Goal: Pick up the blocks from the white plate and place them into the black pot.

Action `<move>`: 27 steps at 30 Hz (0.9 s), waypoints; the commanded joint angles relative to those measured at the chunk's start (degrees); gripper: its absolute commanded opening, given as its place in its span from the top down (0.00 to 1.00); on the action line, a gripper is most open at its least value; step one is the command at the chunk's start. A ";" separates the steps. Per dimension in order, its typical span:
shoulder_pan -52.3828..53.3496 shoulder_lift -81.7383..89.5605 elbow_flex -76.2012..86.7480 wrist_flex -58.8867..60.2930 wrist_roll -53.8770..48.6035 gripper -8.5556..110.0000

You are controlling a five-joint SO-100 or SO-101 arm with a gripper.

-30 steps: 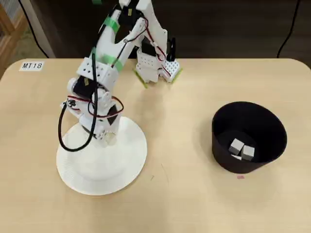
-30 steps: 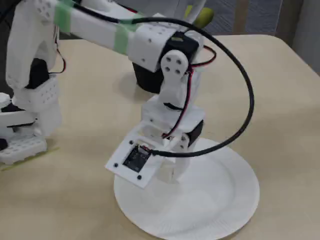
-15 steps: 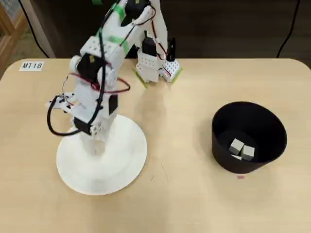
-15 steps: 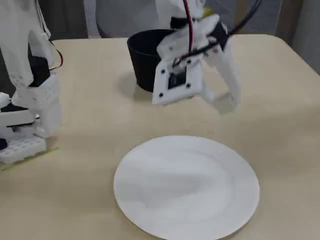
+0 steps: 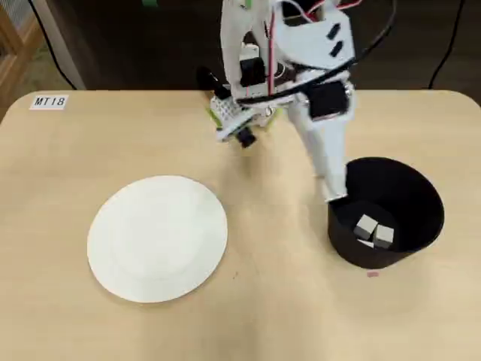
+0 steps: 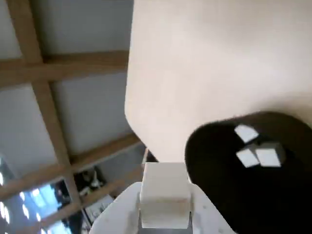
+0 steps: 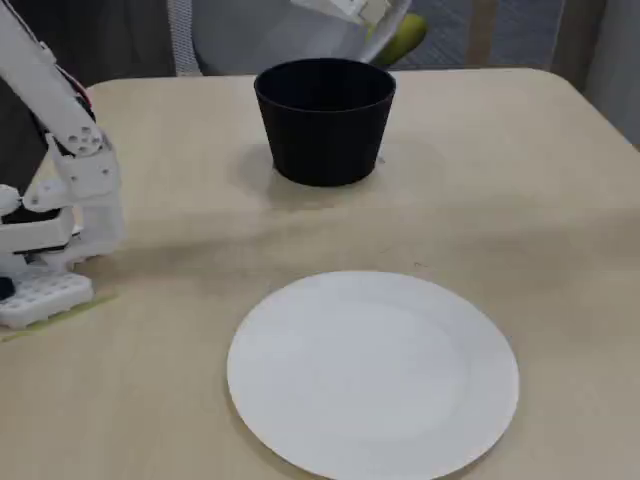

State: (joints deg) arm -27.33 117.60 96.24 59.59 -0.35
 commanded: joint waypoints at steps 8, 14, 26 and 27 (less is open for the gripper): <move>-11.43 9.23 23.47 -21.53 1.14 0.95; -9.84 8.53 28.83 -28.92 0.53 0.95; -7.47 7.91 29.71 -30.23 -1.93 0.65; -7.29 7.91 29.71 -30.23 -1.93 0.65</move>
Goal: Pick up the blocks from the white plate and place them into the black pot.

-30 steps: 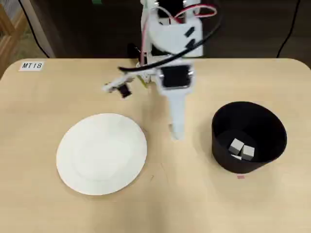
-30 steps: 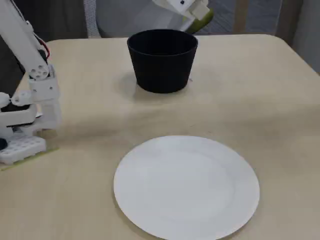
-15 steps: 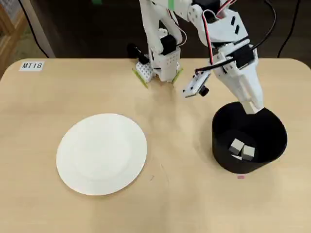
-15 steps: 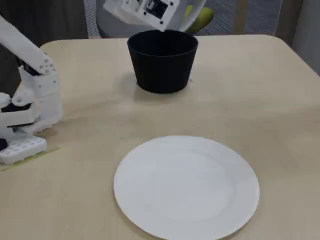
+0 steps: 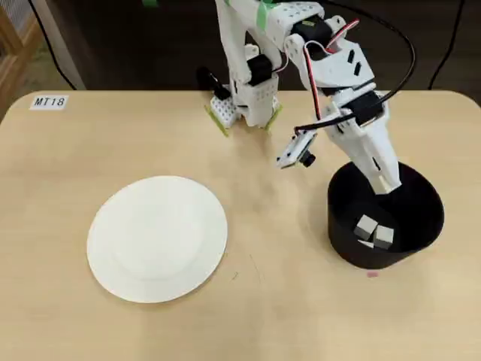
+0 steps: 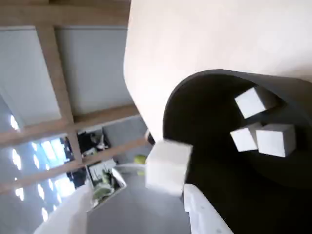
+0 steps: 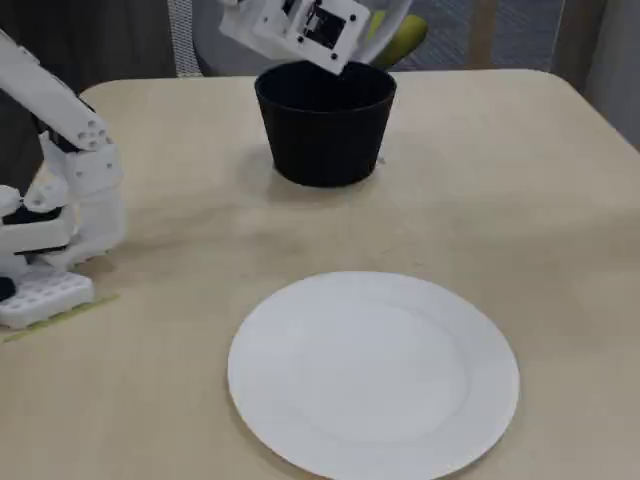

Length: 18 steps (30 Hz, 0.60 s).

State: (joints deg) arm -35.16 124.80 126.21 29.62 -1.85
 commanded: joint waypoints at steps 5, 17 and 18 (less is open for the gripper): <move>1.58 0.70 -0.26 -0.26 -0.79 0.63; 21.18 14.50 -0.79 12.57 -3.16 0.95; 24.70 15.91 -0.97 14.94 -3.60 0.95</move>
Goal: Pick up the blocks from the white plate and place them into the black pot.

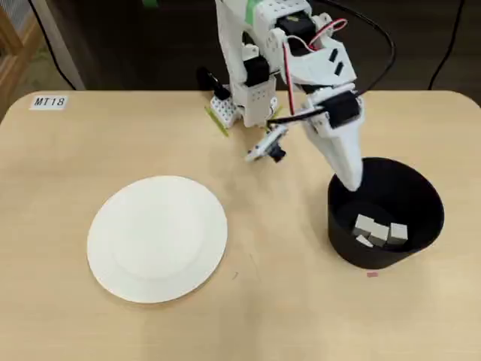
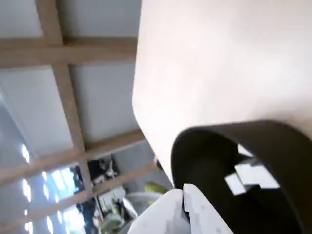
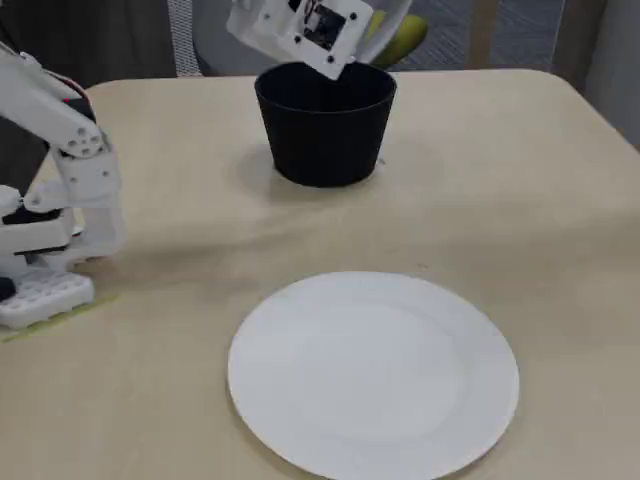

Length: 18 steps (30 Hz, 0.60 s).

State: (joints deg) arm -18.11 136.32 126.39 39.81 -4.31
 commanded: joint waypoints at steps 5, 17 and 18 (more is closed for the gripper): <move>18.02 10.90 -0.88 14.59 -3.08 0.95; 16.70 37.88 26.46 16.08 -3.08 0.95; 16.70 39.37 27.95 16.17 -3.25 0.95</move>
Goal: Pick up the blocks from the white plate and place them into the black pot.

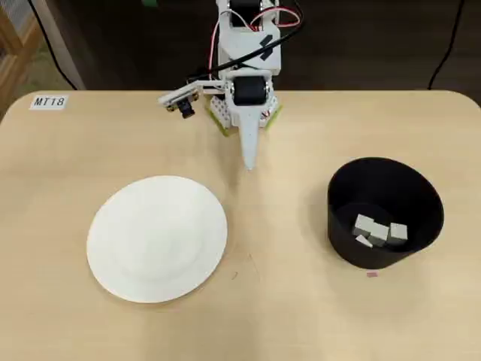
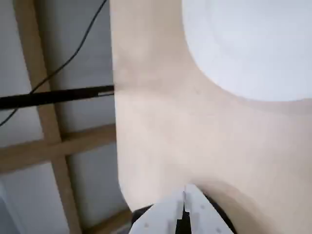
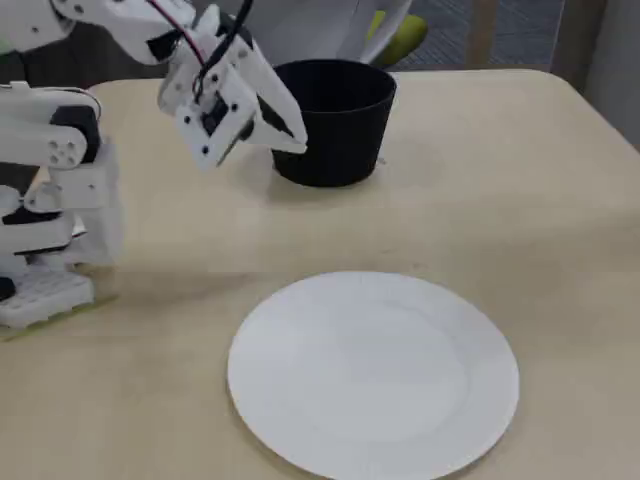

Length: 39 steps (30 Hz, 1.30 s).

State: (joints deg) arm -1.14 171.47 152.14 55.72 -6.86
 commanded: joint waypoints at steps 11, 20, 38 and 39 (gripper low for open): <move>0.09 14.85 13.71 2.99 -0.62 0.95; 0.18 14.94 19.25 2.81 -0.70 0.95; -0.88 14.94 19.51 2.11 -1.41 0.95; -0.88 14.94 19.51 2.11 -1.41 0.95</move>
State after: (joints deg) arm -1.85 186.15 171.91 58.71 -7.91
